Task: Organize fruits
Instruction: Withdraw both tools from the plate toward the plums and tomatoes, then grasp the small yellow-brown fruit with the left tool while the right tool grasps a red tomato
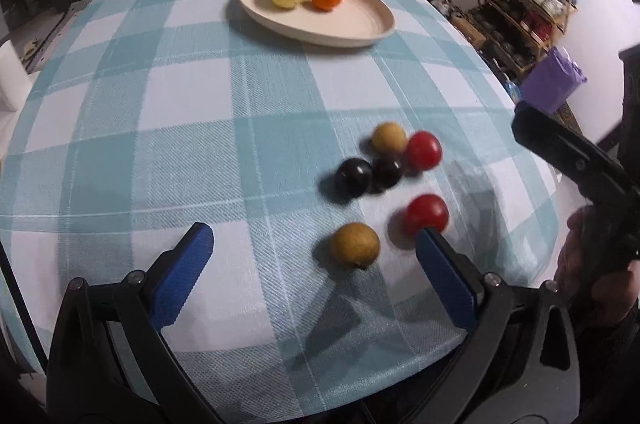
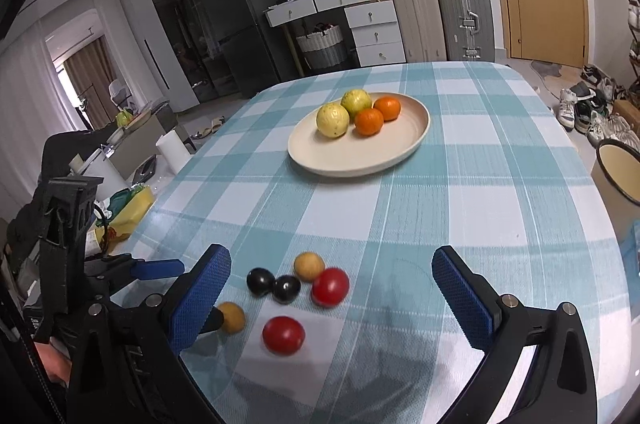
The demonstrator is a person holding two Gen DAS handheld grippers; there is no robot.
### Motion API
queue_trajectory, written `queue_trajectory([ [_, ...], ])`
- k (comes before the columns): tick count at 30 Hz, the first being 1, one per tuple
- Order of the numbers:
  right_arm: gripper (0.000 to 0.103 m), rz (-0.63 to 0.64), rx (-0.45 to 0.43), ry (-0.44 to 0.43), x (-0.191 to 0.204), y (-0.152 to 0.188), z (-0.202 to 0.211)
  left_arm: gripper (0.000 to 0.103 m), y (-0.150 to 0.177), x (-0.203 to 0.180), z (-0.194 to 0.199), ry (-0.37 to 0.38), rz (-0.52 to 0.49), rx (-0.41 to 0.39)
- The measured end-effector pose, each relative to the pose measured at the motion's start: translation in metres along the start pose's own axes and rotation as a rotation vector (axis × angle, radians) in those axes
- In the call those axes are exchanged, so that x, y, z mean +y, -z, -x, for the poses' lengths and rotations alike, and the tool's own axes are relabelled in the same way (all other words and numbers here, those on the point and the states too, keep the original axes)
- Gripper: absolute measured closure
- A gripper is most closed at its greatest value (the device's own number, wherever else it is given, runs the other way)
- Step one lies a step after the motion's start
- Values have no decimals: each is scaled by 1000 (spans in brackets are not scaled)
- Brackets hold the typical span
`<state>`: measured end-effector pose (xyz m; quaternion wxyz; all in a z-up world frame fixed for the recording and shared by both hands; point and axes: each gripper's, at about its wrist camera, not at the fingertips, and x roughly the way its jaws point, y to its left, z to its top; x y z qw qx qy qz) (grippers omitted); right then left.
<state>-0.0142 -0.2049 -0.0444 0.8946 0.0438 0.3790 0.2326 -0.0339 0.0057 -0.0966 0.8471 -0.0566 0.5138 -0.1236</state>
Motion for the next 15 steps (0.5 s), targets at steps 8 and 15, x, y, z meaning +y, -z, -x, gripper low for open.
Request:
queue_trajectory([
  [8,0,-4,0,1,-1,5,3,35,7,-12,-10,52,-54,26],
  [15,0,-12,8,7,-3,10,5,78,9,-12,-12,92,-72,27],
])
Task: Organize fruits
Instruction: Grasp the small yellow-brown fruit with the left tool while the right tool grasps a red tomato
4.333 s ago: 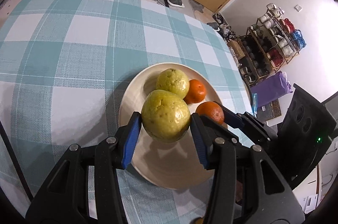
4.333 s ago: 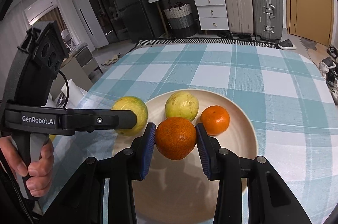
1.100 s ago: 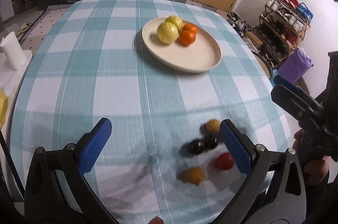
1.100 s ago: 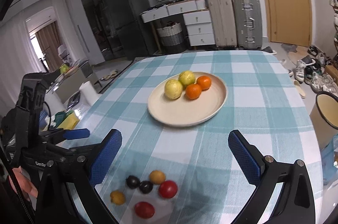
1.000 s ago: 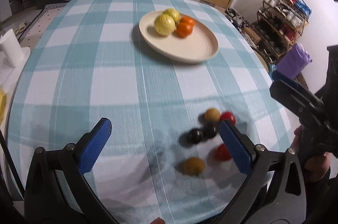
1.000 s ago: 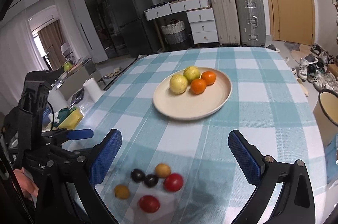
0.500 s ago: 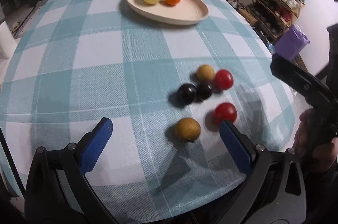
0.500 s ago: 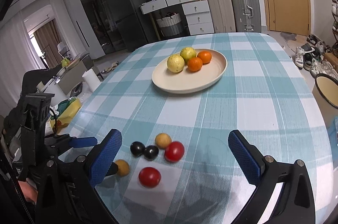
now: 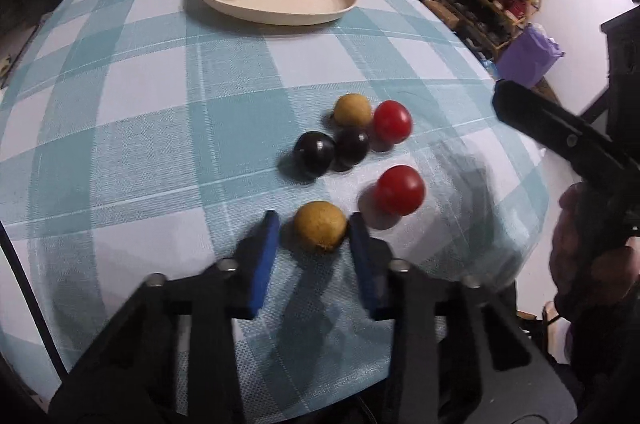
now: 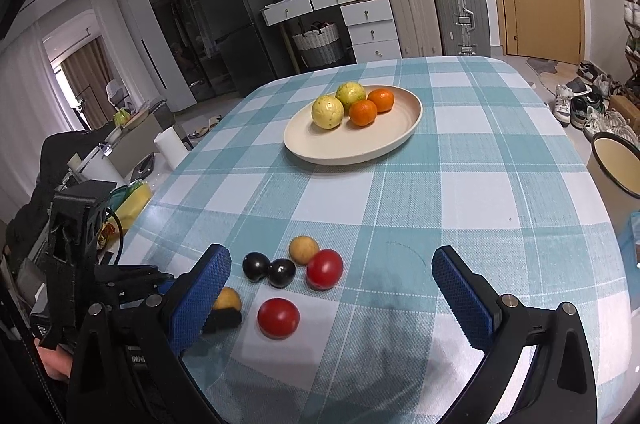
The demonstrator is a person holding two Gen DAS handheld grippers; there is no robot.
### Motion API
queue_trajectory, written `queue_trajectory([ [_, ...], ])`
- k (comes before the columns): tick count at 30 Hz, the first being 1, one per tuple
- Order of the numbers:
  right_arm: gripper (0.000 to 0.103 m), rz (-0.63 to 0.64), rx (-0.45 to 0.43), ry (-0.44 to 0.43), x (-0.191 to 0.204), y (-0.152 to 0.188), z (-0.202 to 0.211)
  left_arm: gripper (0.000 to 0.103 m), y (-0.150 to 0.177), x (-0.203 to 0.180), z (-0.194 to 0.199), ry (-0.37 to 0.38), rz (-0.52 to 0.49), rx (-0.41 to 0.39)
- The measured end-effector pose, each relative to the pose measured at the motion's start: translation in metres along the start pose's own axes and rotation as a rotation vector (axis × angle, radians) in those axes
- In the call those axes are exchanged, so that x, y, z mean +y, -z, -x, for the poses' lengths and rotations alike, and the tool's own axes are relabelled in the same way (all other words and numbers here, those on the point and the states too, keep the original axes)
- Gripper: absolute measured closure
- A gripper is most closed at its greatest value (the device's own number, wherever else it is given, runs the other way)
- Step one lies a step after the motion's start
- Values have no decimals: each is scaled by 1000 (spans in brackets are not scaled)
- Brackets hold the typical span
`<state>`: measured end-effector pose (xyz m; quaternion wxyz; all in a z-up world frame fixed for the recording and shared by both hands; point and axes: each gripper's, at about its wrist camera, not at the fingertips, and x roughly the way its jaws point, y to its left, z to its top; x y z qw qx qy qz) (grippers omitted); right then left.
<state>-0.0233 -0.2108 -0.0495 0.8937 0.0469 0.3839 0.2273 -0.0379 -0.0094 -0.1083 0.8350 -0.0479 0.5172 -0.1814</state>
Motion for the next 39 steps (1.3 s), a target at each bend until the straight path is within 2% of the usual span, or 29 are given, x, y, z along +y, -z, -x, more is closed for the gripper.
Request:
queue_trajectory([
  [4,0,-14,19,-13,-2,6,-1,78,2,-1,2,31,-7,-3],
  [9,0,-21,39,-24,1,15,-3,78,0,6,9,32,19,-24],
  [25,0,11,88,-20,15,31,-18,78,-8,27,45,-56,64,-105],
  [36,1,90,102,-40,34,41,-29,77,-8,33,47,-66,77,-102],
  [39,3,98,98,-46,37,42,-31,77,-8,33,46,-65,76,-101],
])
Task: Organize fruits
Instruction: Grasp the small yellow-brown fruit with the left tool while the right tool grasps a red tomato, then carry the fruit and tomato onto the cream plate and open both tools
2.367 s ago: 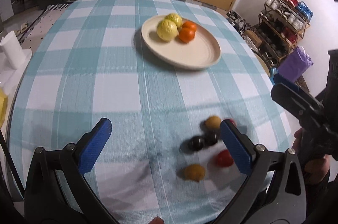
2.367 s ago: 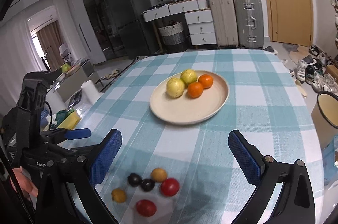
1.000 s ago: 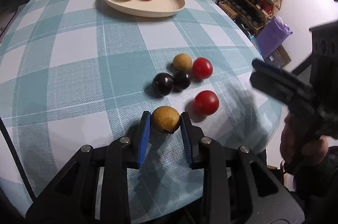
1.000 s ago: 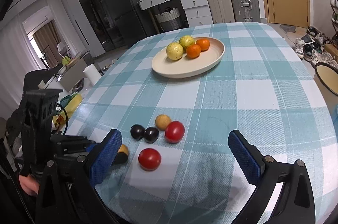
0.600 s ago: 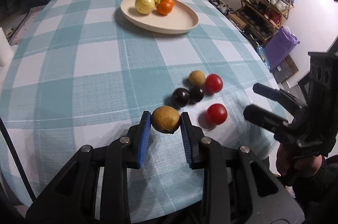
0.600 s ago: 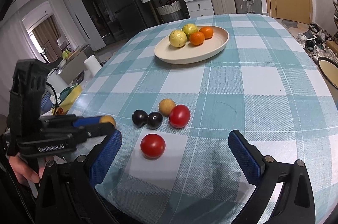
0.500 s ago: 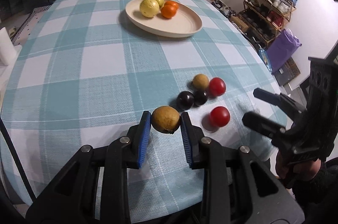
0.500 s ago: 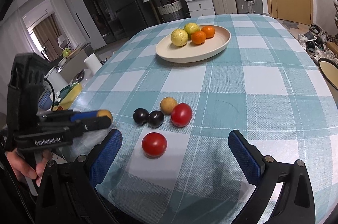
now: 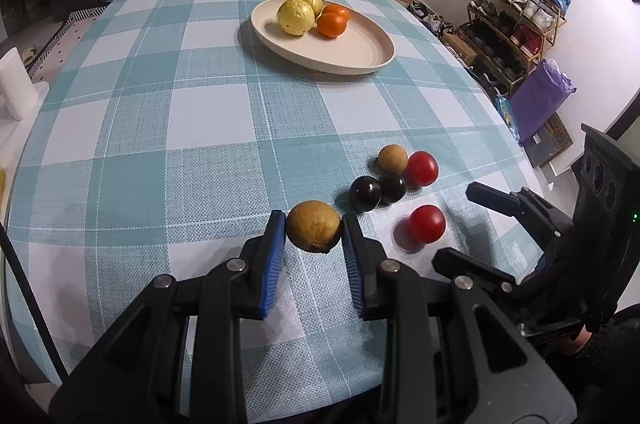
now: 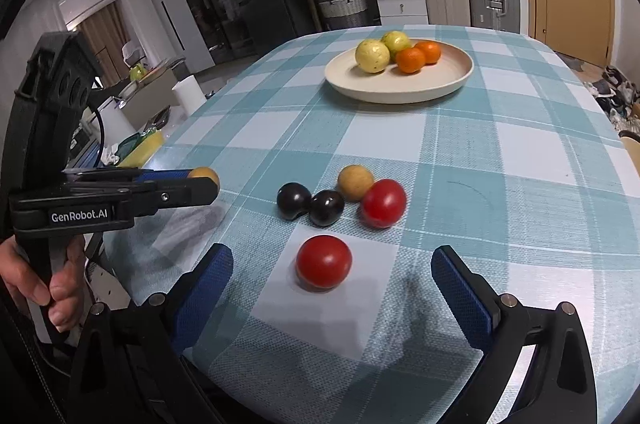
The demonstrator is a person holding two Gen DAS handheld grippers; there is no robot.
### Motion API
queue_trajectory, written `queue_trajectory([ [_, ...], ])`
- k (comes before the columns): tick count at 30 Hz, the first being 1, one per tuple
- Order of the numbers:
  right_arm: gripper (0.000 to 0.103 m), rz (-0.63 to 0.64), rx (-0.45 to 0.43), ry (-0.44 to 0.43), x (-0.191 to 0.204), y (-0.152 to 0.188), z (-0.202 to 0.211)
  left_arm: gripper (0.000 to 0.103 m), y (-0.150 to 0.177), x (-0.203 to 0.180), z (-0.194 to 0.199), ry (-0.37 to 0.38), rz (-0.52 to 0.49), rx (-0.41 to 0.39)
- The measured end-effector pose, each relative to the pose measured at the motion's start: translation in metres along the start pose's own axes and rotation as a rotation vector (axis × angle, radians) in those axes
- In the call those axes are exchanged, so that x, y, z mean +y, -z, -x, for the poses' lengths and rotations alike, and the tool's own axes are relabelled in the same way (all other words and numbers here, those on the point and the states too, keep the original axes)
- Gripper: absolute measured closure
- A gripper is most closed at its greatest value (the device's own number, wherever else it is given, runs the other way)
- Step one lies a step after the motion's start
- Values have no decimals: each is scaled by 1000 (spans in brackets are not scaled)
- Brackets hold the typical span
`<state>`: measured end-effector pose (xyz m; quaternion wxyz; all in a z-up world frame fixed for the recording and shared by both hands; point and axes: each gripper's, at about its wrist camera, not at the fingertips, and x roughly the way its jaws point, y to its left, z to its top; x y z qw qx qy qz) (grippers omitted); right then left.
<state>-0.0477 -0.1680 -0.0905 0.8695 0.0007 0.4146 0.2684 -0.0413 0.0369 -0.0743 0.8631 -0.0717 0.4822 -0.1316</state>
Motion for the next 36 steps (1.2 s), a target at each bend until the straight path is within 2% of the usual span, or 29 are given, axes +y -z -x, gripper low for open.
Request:
queue_trajectory([
  [4,16,18,13,0,3,0,-6,77,0,0,-1,-2,-1,2],
  [6,17,33,17,19,4,1,-10,77,0,0,-1,-1,-1,4],
  [11,48,57,40,8,8,5,-15,77,1,0,-4,-2,1,11],
  [16,71,61,54,-10,8,8,-19,77,1,1,-6,3,8,17],
  [20,71,41,41,-31,4,9,-16,77,-4,3,-5,0,7,6],
  [26,71,36,-26,-47,1,1,0,77,-17,5,-3,9,10,-9],
  [36,71,22,-101,-68,-15,-36,14,77,-59,11,-12,28,27,-37],
])
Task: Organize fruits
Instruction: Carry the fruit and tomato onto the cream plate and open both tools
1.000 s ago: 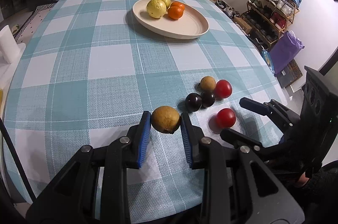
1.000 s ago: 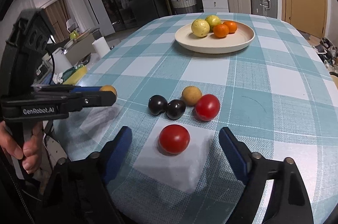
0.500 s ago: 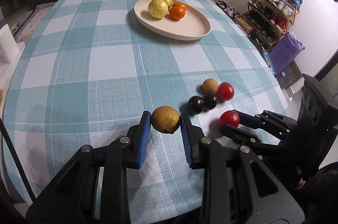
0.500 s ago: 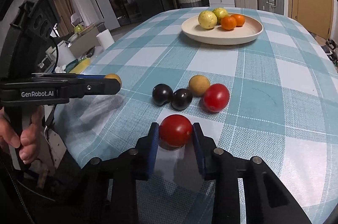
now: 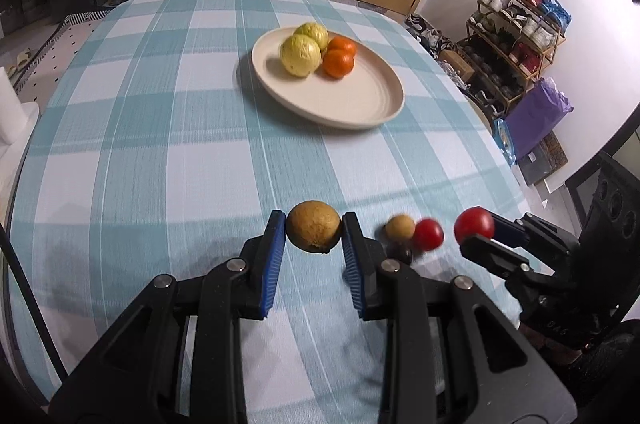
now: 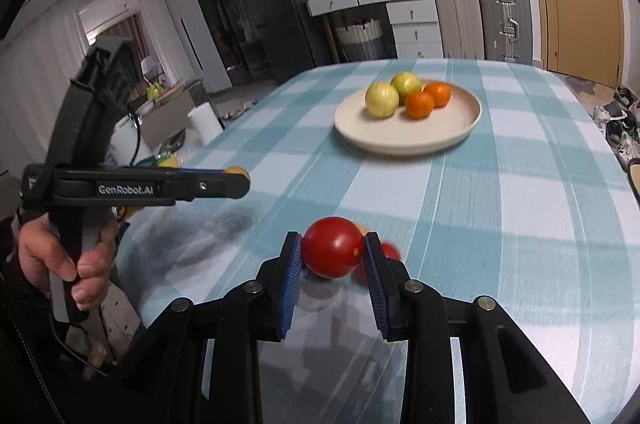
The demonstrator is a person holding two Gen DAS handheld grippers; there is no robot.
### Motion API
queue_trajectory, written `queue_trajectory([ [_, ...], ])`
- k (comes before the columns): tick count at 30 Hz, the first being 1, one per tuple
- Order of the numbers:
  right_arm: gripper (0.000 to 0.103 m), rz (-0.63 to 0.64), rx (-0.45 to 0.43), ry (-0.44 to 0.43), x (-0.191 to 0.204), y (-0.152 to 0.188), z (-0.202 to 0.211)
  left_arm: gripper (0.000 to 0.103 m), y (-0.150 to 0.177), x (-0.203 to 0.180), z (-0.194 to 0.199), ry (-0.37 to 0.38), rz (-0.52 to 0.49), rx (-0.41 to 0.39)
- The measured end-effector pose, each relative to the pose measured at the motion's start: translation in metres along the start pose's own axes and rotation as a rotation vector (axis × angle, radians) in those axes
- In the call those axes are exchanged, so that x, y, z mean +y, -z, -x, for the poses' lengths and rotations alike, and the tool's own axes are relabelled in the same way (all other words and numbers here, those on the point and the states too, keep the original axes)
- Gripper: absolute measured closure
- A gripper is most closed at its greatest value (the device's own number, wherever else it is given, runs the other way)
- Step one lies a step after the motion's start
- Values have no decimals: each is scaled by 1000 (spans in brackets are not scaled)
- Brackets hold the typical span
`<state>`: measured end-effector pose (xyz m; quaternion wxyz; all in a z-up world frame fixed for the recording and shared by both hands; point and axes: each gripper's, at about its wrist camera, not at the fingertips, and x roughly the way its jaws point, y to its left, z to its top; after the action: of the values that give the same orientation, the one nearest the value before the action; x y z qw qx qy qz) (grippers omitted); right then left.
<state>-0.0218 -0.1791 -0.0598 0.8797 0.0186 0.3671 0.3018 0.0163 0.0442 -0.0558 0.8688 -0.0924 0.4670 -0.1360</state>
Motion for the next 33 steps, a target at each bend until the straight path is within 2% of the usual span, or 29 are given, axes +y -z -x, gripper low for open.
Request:
queue_trajectory([
  [7,71,-27,-23,-9,-19,-31,-6,77,-36,2,-13,18,18,-15],
  [21,71,-47,-55,-22,-51,-95,-30,77,-113,-18,-51,52,-12,-14],
  [33,71,-80,-25,49,-99,-126,-65,77,-182,-44,-98,97,-21,6],
])
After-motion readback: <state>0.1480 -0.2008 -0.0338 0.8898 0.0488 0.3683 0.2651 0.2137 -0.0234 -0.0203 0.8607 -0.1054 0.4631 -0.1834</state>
